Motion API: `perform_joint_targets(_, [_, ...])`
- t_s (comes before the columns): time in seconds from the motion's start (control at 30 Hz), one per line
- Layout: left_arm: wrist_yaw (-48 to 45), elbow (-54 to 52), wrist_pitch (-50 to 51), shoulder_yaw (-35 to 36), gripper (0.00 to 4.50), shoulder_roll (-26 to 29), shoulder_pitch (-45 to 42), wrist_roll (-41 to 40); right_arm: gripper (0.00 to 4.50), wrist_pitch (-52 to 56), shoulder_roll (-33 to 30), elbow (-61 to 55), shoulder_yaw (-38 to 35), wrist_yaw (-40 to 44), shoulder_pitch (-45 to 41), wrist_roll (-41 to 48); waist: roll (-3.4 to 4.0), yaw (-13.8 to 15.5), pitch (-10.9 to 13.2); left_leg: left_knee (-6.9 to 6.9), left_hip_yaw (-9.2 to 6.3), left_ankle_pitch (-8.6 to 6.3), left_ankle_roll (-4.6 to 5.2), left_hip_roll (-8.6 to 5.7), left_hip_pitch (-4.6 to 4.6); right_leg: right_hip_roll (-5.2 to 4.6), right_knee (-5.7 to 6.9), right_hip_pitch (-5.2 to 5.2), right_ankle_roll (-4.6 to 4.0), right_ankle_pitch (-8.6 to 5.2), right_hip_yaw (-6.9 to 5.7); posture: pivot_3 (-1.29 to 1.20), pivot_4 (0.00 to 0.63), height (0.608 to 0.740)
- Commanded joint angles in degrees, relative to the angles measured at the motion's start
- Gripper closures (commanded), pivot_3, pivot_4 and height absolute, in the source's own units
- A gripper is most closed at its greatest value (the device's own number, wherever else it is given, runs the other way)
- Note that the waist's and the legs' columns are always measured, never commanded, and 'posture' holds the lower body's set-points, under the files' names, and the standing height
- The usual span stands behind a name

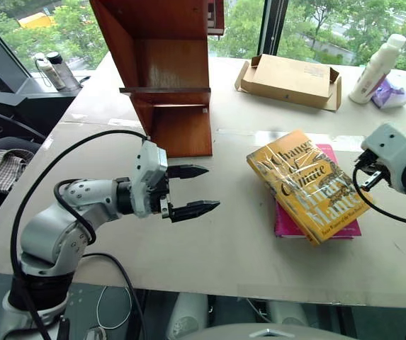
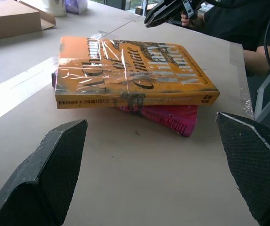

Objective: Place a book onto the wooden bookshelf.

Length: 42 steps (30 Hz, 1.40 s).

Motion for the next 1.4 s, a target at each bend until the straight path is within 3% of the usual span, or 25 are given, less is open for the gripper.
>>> perform_joint_targets(0.03, [1.26, -3.48, -1.28, 0.42, 0.0, -0.33, 1.37, -0.49, 4.46, -2.47, 0.72, 4.92, 8.06, 4.91, -4.64, -5.38, 0.01, 0.01, 0.0, 0.01, 0.0, 0.02, -0.04, 0.0, -0.01, 0.01, 0.0, -0.01, 0.01, 0.0, 0.0, 0.0, 0.15, 0.74])
perform_joint_targets(0.13, [0.86, -4.26, -2.32, 0.71, 0.0, 0.32, 3.7, 0.16, 4.46, -4.61, 3.8, 10.07, 11.2, 8.58, -6.46, -6.81, -0.01, 0.0, -0.01, 0.05, 0.03, 0.03, -0.05, -0.01, -0.06, 0.01, 0.0, -0.04, 0.02, 0.0, 0.01, 0.0, 0.15, 0.74])
perform_joint_targets(0.3, [0.95, -4.74, -3.55, 1.88, 0.0, 1.07, 6.6, 0.23, 4.46, -3.71, 9.52, 11.81, 9.78, 12.49, -8.63, -5.05, -0.17, -0.68, -0.1, 0.06, 0.02, 0.01, -0.01, 0.06, 0.0, 0.13, 0.01, 0.01, 0.02, 0.01, 0.01, 0.0, 0.15, 0.74])
perform_joint_targets(0.67, [2.27, -3.25, -5.08, 2.03, 0.0, 0.77, 10.54, 0.8, 4.46, -0.98, 16.1, 8.41, 5.24, 11.18, -8.38, -5.93, -0.17, -1.3, -0.1, 0.05, 0.06, -0.02, 0.04, 0.11, 0.18, 0.16, 0.15, 0.06, 0.01, 0.01, 0.1, 0.0, 0.15, 0.74])
perform_joint_targets(0.9, [7.79, -0.22, 4.44, 4.46, 0.0, -1.53, 9.9, -7.62, 4.46, -18.41, 13.25, 1.28, -21.88, 19.59, 13.11, -1.57, -0.12, 0.41, -0.08, 0.05, -0.04, -0.02, 0.04, 0.04, 0.0, 0.08, 0.08, 0.05, 0.2, 0.11, 0.0, 0.0, 0.15, 0.74])
perform_joint_targets(0.97, [9.21, 0.76, 8.79, 4.82, 0.0, -1.61, 9.85, -11.05, 4.46, -21.47, 12.75, -1.26, -30.47, 27.43, 20.48, 2.26, -0.12, 0.27, -0.08, 0.05, -0.04, -0.02, 0.04, 0.03, 0.0, 0.08, 0.07, 0.06, 0.23, 0.11, -0.01, 0.0, 0.15, 0.74])
perform_joint_targets(1.1, [16.74, 3.46, 19.92, 5.64, 0.0, -2.75, 7.67, -20.43, 3.25, -24.67, 15.56, -4.05, -43.94, 36.59, 28.91, 11.22, -0.12, 0.06, -0.08, 0.03, -0.12, -0.04, 0.07, 0.07, 0.27, 0.15, 0.08, 0.3, 0.22, 0.08, -0.03, 0.0, 0.15, 0.74])
perform_joint_targets(1.17, [20.06, 6.15, 24.74, 6.03, 0.0, -3.68, 5.92, -25.82, 2.11, -25.58, 16.45, -4.69, -47.7, 39.63, 31.05, 14.88, -0.12, -0.12, -0.08, 0.02, -0.12, -0.04, 0.07, 0.1, 0.44, 0.18, 0.13, 0.4, 0.21, 0.07, 0.01, 0.0, 0.15, 0.74])
perform_joint_targets(1.3, [28.11, 12.13, 31.89, 5.96, 0.0, -6.58, 1.76, -33.83, 0.38, -25.3, 16.63, -4.39, -52.01, 40.74, 31.27, 20.84, -0.12, -0.04, -0.09, 0.06, -0.12, -0.02, 0.05, 0.09, 0.62, 0.19, 0.2, 0.52, 0.06, 0.0, 0.05, 0.0, 0.15, 0.74])
perform_joint_targets(1.33, [30.42, 13.36, 32.85, 5.93, 0.0, -7.79, 0.84, -36.33, 0.09, -25.94, 16.48, -3.82, -52.55, 41.34, 31.31, 21.42, -0.13, -0.02, -0.09, 0.1, -0.12, -0.02, 0.05, 0.09, 0.62, 0.18, 0.2, 0.52, 0.05, 0.0, 0.06, 0.0, 0.15, 0.74])
perform_joint_targets(1.4, [34.35, 16.1, 34.68, 5.67, 0.0, -9.57, -1.04, -40.12, 0.09, -26.33, 16.01, -3.34, -53.01, 41.91, 30.87, 22.93, -0.13, 0.1, -0.09, 0.13, -0.13, -0.02, 0.05, 0.08, 0.59, 0.16, 0.2, 0.54, 0.04, 0.01, 0.06, 0.0, 0.15, 0.74])
